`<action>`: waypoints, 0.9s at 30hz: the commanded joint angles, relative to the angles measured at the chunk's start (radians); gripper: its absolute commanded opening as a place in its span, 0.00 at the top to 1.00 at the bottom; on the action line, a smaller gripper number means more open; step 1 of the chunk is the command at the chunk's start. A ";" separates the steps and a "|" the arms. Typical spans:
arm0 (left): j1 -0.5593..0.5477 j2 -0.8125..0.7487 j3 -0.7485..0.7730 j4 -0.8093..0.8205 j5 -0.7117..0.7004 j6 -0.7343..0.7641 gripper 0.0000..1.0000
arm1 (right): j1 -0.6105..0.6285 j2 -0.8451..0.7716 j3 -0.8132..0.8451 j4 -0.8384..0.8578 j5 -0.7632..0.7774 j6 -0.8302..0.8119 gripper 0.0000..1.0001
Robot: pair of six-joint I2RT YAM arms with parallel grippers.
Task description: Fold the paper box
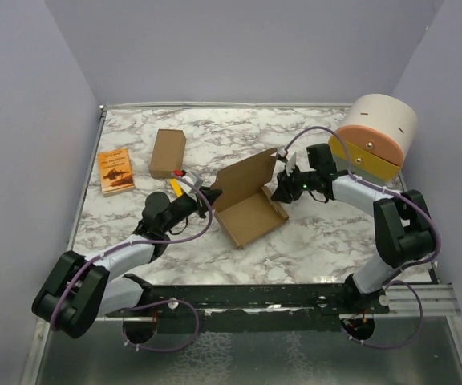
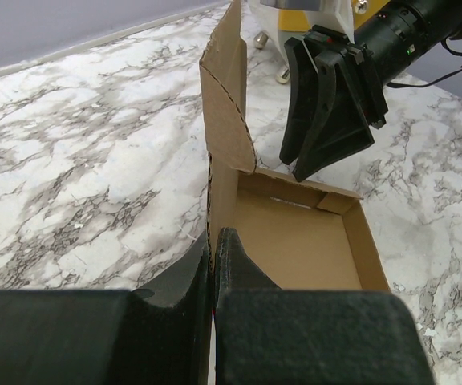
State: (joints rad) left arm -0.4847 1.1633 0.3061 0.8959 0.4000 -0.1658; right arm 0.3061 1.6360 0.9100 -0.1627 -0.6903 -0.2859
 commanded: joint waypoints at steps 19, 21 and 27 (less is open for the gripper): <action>-0.005 -0.043 0.009 0.026 0.002 0.019 1.00 | 0.005 0.081 0.029 -0.042 -0.056 0.031 0.51; -0.005 -0.046 0.007 0.027 0.002 0.020 1.00 | 0.004 0.078 0.026 -0.040 -0.065 0.034 0.51; -0.005 -0.055 0.004 0.032 0.009 0.020 1.00 | 0.005 0.076 0.024 -0.038 -0.048 0.034 0.66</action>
State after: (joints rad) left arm -0.4850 1.1404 0.3061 0.8806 0.4000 -0.1604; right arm 0.3061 1.7039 0.9230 -0.1799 -0.7284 -0.2535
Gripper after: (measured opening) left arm 0.019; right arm 0.409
